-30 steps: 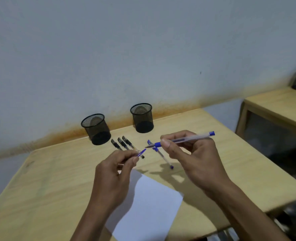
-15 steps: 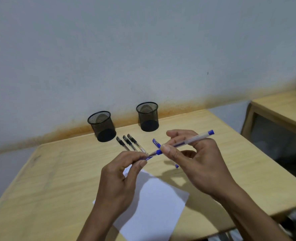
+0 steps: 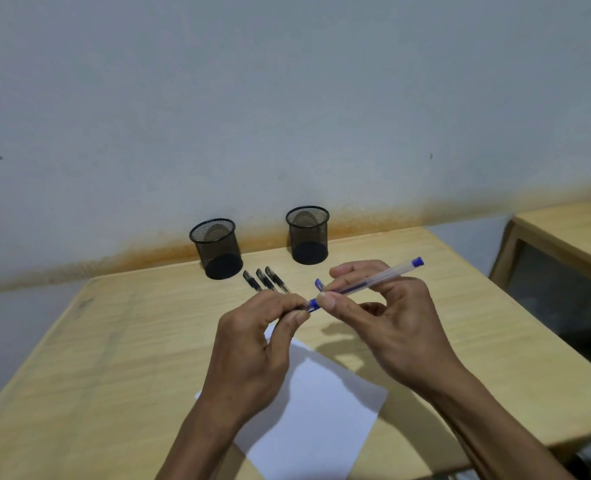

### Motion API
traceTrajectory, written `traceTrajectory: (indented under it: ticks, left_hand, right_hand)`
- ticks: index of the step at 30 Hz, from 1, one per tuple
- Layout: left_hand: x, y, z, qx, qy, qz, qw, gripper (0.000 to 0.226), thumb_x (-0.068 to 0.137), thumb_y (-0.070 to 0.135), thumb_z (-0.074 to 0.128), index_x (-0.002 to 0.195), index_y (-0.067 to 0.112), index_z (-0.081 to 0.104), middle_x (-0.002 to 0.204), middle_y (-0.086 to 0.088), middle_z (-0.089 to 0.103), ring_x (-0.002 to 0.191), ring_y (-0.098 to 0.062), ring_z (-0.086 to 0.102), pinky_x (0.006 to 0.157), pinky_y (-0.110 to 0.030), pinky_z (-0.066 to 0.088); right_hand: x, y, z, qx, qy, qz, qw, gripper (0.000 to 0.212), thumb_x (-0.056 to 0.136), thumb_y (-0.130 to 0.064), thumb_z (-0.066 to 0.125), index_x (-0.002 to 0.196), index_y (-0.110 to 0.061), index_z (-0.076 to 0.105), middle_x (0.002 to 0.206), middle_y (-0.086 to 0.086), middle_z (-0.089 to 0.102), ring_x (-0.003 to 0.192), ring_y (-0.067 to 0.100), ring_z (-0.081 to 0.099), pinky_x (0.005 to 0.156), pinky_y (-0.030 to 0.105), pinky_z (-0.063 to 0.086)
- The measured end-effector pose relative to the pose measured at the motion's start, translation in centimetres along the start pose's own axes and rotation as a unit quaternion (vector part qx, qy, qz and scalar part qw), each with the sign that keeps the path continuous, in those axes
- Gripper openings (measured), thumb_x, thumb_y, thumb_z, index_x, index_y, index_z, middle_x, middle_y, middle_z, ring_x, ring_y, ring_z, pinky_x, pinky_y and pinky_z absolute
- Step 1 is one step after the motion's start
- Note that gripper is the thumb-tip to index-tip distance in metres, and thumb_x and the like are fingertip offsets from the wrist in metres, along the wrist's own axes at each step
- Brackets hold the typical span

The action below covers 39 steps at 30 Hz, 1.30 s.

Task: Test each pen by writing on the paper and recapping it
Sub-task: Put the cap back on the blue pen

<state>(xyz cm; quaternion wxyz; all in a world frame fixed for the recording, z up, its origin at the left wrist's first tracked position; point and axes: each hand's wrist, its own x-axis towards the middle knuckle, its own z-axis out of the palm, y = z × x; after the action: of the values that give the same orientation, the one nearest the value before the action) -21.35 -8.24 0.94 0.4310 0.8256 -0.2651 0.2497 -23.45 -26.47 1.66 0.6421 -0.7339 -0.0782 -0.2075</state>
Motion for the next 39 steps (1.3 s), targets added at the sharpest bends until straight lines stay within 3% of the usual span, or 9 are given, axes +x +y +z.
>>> traceTrajectory:
  ticks: [4,6,10,14,18,22,26,33,39]
  left_hand:
    - [0.4,-0.7,-0.9,0.003,-0.023,-0.005,1.000,0.011,0.091,0.023,0.066,0.097,0.023,0.075,0.089,0.016,0.070,0.086,-0.002,0.065,0.073,-0.008,0.044]
    - [0.5,-1.1,-1.4,0.008,-0.036,-0.019,0.999,0.013,0.089,0.021,0.067,0.098,0.024,0.076,0.090,0.019,0.069,0.087,-0.001,0.065,0.073,-0.007,0.044]
    - [0.7,-1.4,-1.7,0.001,-0.042,-0.037,0.998,0.014,0.088,0.016,0.069,0.096,0.024,0.076,0.088,0.020,0.070,0.088,-0.001,0.065,0.072,-0.006,0.043]
    - [1.4,-1.0,-0.9,0.004,-0.045,-0.030,0.999,0.011,0.090,0.018,0.067,0.096,0.022,0.075,0.086,0.016,0.069,0.085,-0.006,0.064,0.072,-0.010,0.044]
    - [2.3,-1.0,-0.4,0.009,-0.061,-0.019,0.998,0.010,0.092,0.017,0.066,0.095,0.022,0.074,0.082,0.014,0.067,0.081,-0.010,0.064,0.071,-0.015,0.047]
    - [3.0,-1.9,0.8,-0.006,-0.079,-0.044,0.996,0.013,0.091,0.021,0.067,0.101,0.025,0.073,0.089,0.013,0.070,0.086,-0.008,0.065,0.075,-0.021,0.050]
    - [3.6,-3.7,2.5,0.004,-0.079,-0.095,0.992,0.042,0.087,0.029,0.071,0.128,0.028,0.060,0.112,0.015,0.066,0.104,0.004,0.059,0.083,-0.015,0.045]
    - [2.8,-5.7,3.6,0.028,-0.045,-0.155,0.987,0.040,0.085,0.026,0.073,0.123,0.018,0.064,0.115,0.004,0.064,0.097,0.008,0.058,0.072,-0.003,0.041]
    - [2.1,-7.4,3.2,0.061,-0.037,-0.176,0.982,0.037,0.085,0.031,0.073,0.119,0.020,0.067,0.112,0.007,0.066,0.102,-0.004,0.059,0.081,-0.021,0.040]
  right_hand:
    - [0.6,-0.3,-1.5,0.062,-0.002,0.031,0.998,0.026,0.061,-0.031,0.087,0.083,-0.018,0.080,0.091,-0.002,0.079,0.088,0.010,0.074,0.075,0.038,0.061]
    - [1.0,-0.6,-2.6,0.069,0.029,0.008,0.997,0.024,0.062,-0.030,0.087,0.081,-0.020,0.079,0.083,-0.001,0.079,0.078,0.008,0.072,0.078,0.031,0.059]
    - [1.7,-0.1,-3.3,-0.175,0.011,-0.112,0.978,0.010,0.073,-0.032,0.089,0.078,-0.029,0.080,0.079,-0.011,0.076,0.077,0.007,0.068,0.069,0.018,0.048]
    - [1.7,1.2,-2.3,-0.315,-0.015,-0.190,0.930,0.017,0.078,-0.044,0.077,0.086,-0.030,0.082,0.079,-0.018,0.069,0.078,0.014,0.060,0.063,0.037,0.050]
    - [1.6,1.6,-2.3,-0.368,-0.025,-0.192,0.909,0.019,0.082,-0.045,0.070,0.086,-0.029,0.080,0.077,-0.015,0.066,0.080,0.018,0.055,0.062,0.034,0.045]
    - [1.8,2.8,-2.4,-0.349,-0.038,-0.123,0.928,0.011,0.089,-0.039,0.072,0.086,-0.028,0.074,0.078,-0.019,0.062,0.087,0.011,0.050,0.070,0.032,0.046]
    - [3.5,5.1,-2.3,-0.313,0.022,0.043,0.948,0.014,0.091,-0.038,0.069,0.080,-0.029,0.071,0.083,-0.015,0.066,0.100,0.011,0.053,0.075,0.035,0.049]
    - [6.4,8.2,-0.3,-0.441,0.060,0.210,0.871,0.021,0.092,-0.031,0.054,0.085,-0.021,0.071,0.080,-0.005,0.054,0.110,0.024,0.049,0.092,0.038,0.039]
    - [7.0,9.6,0.4,-0.523,0.049,0.194,0.829,0.025,0.093,-0.038,0.053,0.087,-0.022,0.071,0.095,-0.003,0.069,0.113,0.023,0.050,0.092,0.041,0.035]
